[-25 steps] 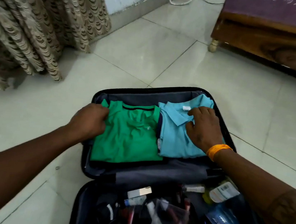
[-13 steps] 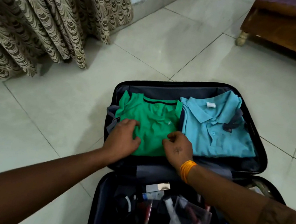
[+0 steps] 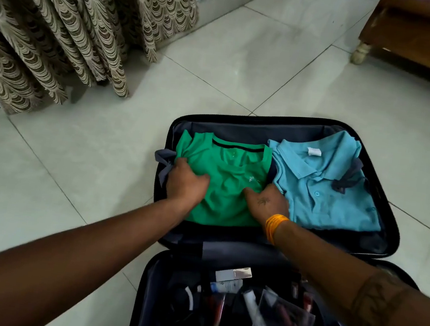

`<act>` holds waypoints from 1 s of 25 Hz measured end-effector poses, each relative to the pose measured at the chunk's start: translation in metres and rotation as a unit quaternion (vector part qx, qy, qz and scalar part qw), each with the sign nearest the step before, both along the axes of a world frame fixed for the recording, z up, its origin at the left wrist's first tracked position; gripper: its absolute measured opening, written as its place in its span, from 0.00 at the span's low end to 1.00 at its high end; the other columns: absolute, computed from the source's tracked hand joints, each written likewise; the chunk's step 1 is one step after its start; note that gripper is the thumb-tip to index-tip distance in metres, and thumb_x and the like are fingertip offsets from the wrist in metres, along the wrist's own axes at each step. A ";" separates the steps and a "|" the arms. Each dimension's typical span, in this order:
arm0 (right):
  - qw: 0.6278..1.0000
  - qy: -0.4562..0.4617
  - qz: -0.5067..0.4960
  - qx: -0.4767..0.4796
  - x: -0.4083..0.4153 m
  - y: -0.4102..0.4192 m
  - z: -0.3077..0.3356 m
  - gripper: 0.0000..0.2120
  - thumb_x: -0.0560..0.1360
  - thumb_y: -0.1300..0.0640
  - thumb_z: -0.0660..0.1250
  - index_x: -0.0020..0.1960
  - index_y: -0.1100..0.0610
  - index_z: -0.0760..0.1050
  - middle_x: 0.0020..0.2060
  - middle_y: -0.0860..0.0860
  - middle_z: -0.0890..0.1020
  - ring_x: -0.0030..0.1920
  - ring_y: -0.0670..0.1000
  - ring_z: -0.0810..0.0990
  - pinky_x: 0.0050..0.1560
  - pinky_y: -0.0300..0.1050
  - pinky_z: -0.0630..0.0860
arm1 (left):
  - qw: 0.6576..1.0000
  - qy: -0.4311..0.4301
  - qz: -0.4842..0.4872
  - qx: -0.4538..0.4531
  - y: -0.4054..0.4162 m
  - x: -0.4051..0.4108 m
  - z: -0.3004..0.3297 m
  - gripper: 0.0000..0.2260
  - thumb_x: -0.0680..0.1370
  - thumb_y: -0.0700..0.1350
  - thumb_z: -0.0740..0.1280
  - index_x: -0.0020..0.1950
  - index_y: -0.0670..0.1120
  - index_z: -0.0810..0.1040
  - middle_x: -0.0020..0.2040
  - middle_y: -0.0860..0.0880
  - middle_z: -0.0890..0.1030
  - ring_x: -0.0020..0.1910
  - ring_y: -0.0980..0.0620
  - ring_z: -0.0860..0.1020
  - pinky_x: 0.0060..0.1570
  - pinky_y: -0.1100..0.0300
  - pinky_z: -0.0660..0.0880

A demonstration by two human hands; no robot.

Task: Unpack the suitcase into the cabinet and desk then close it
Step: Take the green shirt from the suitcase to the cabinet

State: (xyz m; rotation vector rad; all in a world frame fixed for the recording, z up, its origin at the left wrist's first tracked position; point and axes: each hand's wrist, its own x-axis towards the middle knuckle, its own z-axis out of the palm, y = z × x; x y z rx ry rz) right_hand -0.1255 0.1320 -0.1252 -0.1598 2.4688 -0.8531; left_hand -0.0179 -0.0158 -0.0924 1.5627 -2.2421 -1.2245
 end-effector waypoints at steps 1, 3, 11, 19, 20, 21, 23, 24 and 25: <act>1.000 -0.014 -0.010 -0.009 -0.004 -0.003 -0.001 0.32 0.71 0.36 0.70 0.62 0.61 0.77 0.61 0.60 0.82 0.64 0.65 0.77 0.64 0.56 0.76 | 1.000 0.008 0.009 0.010 -0.005 0.000 0.000 0.29 0.78 0.46 0.71 0.76 0.42 0.67 0.69 0.43 0.77 0.65 0.40 0.78 0.59 0.53 0.75; 0.998 -0.046 -0.039 -0.031 -0.008 -0.009 0.001 0.37 0.65 0.30 0.72 0.60 0.59 0.81 0.58 0.58 0.84 0.60 0.64 0.81 0.62 0.58 0.79 | 0.999 0.026 0.016 0.026 -0.011 0.005 0.000 0.28 0.78 0.45 0.71 0.76 0.43 0.68 0.70 0.44 0.78 0.64 0.42 0.79 0.61 0.52 0.77; 0.989 -0.079 -0.101 -0.071 0.000 -0.029 0.000 0.51 0.52 0.28 0.75 0.64 0.60 0.79 0.62 0.59 0.82 0.61 0.62 0.82 0.62 0.55 0.80 | 0.999 -0.049 -0.004 -0.006 0.034 0.035 -0.008 0.32 0.70 0.55 0.69 0.72 0.46 0.72 0.70 0.44 0.75 0.68 0.39 0.75 0.66 0.43 0.74; 0.958 -0.171 -0.175 -0.148 -0.015 -0.025 0.003 0.31 0.59 0.47 0.87 0.56 0.60 0.82 0.54 0.56 0.86 0.52 0.59 0.85 0.61 0.55 0.82 | 0.991 -0.002 0.101 0.085 0.001 0.008 0.006 0.22 0.76 0.46 0.68 0.69 0.42 0.75 0.58 0.45 0.83 0.51 0.43 0.83 0.49 0.54 0.81; 0.951 -0.185 -0.186 -0.162 -0.015 -0.026 0.002 0.31 0.57 0.47 0.88 0.54 0.59 0.82 0.52 0.56 0.86 0.50 0.58 0.85 0.60 0.56 0.82 | 0.992 -0.009 0.101 0.079 -0.001 0.008 0.005 0.21 0.76 0.46 0.68 0.68 0.41 0.75 0.58 0.44 0.83 0.50 0.43 0.83 0.48 0.54 0.81; 0.944 -0.199 -0.196 -0.176 -0.015 -0.027 0.002 0.36 0.54 0.47 0.88 0.56 0.60 0.81 0.52 0.56 0.86 0.50 0.58 0.85 0.59 0.56 0.83 | 0.992 -0.014 0.099 0.072 -0.002 0.008 0.004 0.20 0.76 0.46 0.68 0.67 0.41 0.76 0.58 0.44 0.82 0.50 0.43 0.83 0.48 0.54 0.81; 0.936 -0.205 -0.209 -0.193 -0.015 -0.029 -0.001 0.50 0.44 0.43 0.87 0.62 0.61 0.80 0.55 0.57 0.85 0.51 0.59 0.85 0.59 0.58 0.83 | 0.993 -0.026 0.097 0.062 -0.004 0.006 0.004 0.20 0.78 0.46 0.68 0.67 0.39 0.77 0.60 0.43 0.81 0.52 0.42 0.82 0.49 0.55 0.80; 0.937 -0.201 -0.208 -0.197 -0.015 -0.030 -0.005 0.55 0.40 0.41 0.86 0.63 0.61 0.79 0.56 0.57 0.85 0.52 0.60 0.85 0.59 0.58 0.83 | 0.993 -0.030 0.098 0.061 -0.004 0.005 0.004 0.20 0.78 0.46 0.68 0.68 0.39 0.77 0.60 0.43 0.81 0.53 0.42 0.82 0.48 0.56 0.79; 0.938 -0.199 -0.203 -0.197 -0.018 -0.032 -0.013 0.56 0.38 0.40 0.85 0.63 0.60 0.79 0.56 0.56 0.85 0.52 0.60 0.85 0.58 0.58 0.83 | 0.993 -0.025 0.097 0.066 -0.004 0.003 0.004 0.20 0.78 0.46 0.68 0.68 0.39 0.78 0.59 0.43 0.82 0.52 0.43 0.83 0.46 0.56 0.78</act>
